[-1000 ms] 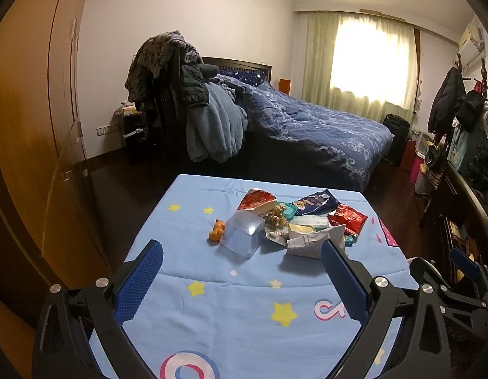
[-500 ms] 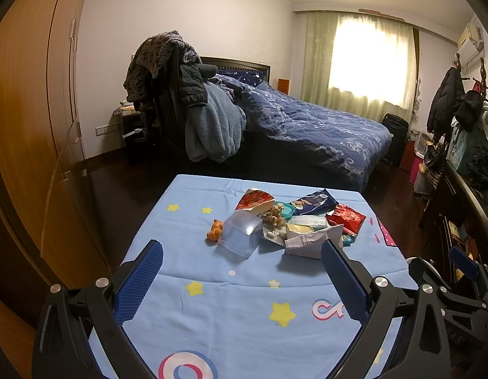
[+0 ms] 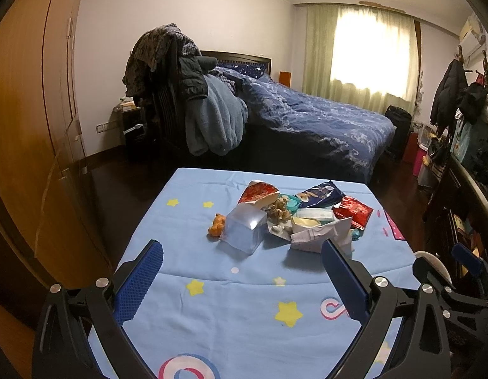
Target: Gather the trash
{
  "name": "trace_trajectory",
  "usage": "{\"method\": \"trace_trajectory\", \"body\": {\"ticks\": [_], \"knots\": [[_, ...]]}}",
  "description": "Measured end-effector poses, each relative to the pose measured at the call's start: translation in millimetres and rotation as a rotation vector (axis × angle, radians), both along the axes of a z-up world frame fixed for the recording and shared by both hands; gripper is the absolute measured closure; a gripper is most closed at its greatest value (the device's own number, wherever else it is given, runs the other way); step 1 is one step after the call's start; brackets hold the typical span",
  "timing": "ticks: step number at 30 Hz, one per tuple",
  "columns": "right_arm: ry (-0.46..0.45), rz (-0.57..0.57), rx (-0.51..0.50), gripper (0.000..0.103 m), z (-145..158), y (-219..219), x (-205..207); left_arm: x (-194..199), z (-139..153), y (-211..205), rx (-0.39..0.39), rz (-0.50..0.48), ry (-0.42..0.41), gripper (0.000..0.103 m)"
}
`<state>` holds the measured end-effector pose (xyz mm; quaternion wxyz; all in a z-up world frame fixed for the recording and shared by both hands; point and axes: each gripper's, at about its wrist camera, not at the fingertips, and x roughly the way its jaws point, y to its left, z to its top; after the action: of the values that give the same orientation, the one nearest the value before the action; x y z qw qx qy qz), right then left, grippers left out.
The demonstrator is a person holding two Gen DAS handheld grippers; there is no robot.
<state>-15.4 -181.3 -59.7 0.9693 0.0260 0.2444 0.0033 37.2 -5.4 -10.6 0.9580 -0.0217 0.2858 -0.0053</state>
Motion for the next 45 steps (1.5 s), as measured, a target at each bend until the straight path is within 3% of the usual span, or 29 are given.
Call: {"method": "trace_trajectory", "body": {"ticks": [45], "knots": [[-0.023, 0.006, -0.009, 0.003, 1.5, 2.5, -2.4, 5.4, -4.0, 0.4, -0.010, -0.006, -0.006, 0.003]]}}
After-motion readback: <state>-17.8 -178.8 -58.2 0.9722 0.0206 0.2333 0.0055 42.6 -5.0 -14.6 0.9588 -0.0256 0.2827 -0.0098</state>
